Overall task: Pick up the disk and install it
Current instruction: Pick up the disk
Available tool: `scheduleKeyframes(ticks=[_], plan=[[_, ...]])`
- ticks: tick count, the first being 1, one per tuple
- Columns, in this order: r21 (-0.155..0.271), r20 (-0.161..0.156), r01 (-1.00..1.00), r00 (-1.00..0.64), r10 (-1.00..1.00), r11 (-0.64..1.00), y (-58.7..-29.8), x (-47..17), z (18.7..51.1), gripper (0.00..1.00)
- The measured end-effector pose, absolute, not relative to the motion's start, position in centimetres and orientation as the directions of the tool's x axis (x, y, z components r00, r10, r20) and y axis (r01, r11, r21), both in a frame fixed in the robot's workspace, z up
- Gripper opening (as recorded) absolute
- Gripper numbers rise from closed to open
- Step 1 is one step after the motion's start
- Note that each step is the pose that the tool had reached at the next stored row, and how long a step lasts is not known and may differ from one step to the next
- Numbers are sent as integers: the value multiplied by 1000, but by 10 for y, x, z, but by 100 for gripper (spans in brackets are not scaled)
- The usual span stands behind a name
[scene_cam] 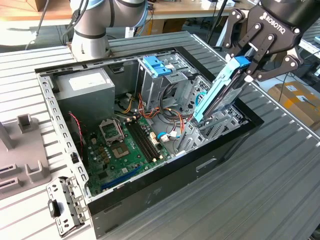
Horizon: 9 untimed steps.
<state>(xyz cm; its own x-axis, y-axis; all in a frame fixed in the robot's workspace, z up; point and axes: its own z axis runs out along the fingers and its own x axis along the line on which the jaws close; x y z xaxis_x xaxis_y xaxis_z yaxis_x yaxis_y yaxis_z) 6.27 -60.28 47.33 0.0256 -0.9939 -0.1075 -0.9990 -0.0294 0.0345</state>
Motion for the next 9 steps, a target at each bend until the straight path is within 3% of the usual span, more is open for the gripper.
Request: scheduleKeyframes(ticks=[9], plan=[[34, -108, -999, 26, -994, -29, -609, 77, 472, 36]])
